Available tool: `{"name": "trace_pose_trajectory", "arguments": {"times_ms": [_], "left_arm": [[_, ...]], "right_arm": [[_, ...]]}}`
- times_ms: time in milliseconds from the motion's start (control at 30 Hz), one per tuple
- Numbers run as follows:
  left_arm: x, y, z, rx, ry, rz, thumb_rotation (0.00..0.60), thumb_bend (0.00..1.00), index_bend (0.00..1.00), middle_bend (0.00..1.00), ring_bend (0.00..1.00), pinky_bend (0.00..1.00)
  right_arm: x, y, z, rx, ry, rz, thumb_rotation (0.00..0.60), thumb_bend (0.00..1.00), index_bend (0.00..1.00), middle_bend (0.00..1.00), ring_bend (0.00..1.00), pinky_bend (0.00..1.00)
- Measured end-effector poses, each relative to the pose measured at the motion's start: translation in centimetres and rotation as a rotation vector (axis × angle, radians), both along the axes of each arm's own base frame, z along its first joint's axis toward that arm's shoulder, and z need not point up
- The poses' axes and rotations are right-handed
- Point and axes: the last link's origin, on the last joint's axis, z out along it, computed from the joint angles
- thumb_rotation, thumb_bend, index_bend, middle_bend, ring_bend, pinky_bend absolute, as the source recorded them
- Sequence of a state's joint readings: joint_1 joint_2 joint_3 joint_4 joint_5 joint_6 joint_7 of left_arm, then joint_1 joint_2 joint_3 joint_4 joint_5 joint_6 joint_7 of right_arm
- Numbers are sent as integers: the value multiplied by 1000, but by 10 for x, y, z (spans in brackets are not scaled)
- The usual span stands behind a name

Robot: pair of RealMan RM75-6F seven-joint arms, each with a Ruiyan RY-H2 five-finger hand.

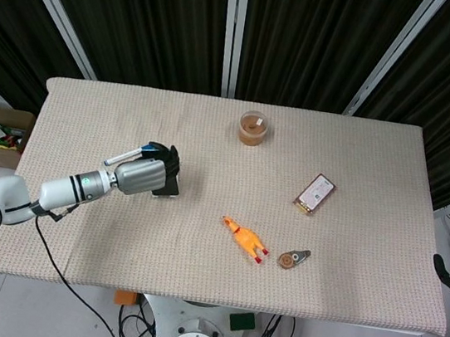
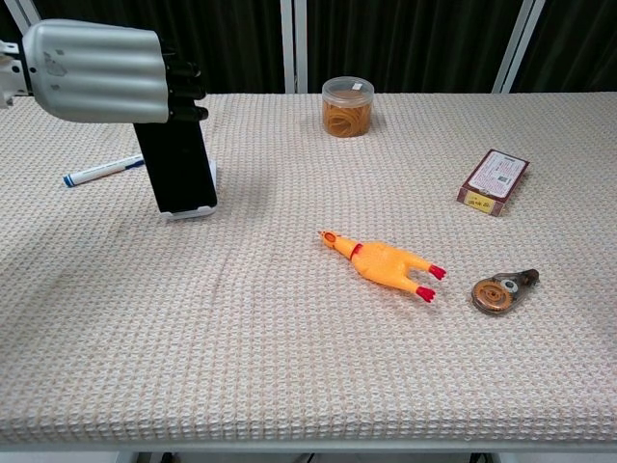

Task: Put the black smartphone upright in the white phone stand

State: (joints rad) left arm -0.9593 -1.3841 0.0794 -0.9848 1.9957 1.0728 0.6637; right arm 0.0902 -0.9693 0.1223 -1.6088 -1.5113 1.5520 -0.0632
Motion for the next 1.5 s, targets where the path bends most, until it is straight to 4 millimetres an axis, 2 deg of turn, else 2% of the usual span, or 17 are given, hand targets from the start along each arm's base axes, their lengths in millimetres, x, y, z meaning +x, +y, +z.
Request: {"name": "trace_pose_trajectory", "arguments": {"times_ms": [100, 267, 400, 533, 600, 733, 867, 1067, 1100, 1233, 1267, 1300, 1400, 1467, 1500], "left_arm": [[-2, 2, 1, 16, 18, 12, 600, 305, 288, 369, 317, 400], [-2, 1, 2, 23, 22, 28, 600, 291, 203, 301, 259, 349], [-1, 1, 2, 28, 10, 37, 600, 265, 88, 181, 165, 279], [0, 0, 3, 20, -18, 64, 600, 224, 60, 77, 57, 205], [1, -1, 3, 13, -27, 67, 600, 205, 47, 58, 41, 186], [0, -1, 7, 20, -35, 80, 600, 173, 36, 49, 28, 165], [-2, -4, 12, 25, -55, 103, 600, 100, 26, 42, 2, 131], [0, -26, 32, 18, -226, 180, 587, 14, 26, 40, 0, 127], [-1, -33, 39, 23, -285, 208, 549, 6, 26, 39, 0, 131], [-15, -56, 69, 67, -529, 345, 229, 0, 28, 35, 0, 137], [-20, -62, 77, 78, -595, 390, 184, 0, 28, 35, 0, 137], [-30, -70, 85, 89, -679, 454, 103, 0, 29, 35, 0, 137], [-50, -88, 98, 71, -867, 601, 1, 0, 33, 35, 0, 137], [-65, -101, 103, 54, -972, 679, 0, 0, 33, 35, 0, 137], [-78, -112, 106, 54, -1033, 733, 0, 0, 33, 35, 0, 136]], "right_arm": [[0, 0, 0, 0, 0, -1, 600, 327, 0, 0, 0, 0], [-1, 0, 0, -1, 1, -2, 600, 327, 0, 0, 0, 0], [-1, 0, 1, -4, 1, -1, 600, 327, 0, 0, 0, 0], [0, 0, 1, -6, -1, 2, 600, 327, 0, 0, 0, 0], [0, 0, 1, -9, -1, 3, 600, 327, 0, 0, 0, 0], [0, 0, 1, -10, -2, 4, 600, 327, 0, 0, 0, 0], [1, 2, 3, -18, -2, 10, 600, 327, 0, 0, 0, 0], [-2, 5, 6, -23, -5, 6, 600, 327, 0, 0, 0, 0], [-4, 6, 5, -21, -5, 2, 600, 327, 0, 0, 0, 0], [-12, 10, 2, -21, 16, -12, 600, 326, 0, 0, 0, 0], [-15, 11, 1, -22, 22, -16, 600, 326, 0, 0, 0, 0], [-19, 13, -1, -24, 30, -22, 600, 322, 0, 0, 0, 0], [-31, 20, -6, -21, 45, -40, 600, 318, 0, 0, 0, 0], [-38, 25, -10, -17, 55, -50, 600, 317, 0, 0, 0, 0], [-43, 29, -14, -13, 60, -57, 600, 318, 0, 0, 0, 0]]}}
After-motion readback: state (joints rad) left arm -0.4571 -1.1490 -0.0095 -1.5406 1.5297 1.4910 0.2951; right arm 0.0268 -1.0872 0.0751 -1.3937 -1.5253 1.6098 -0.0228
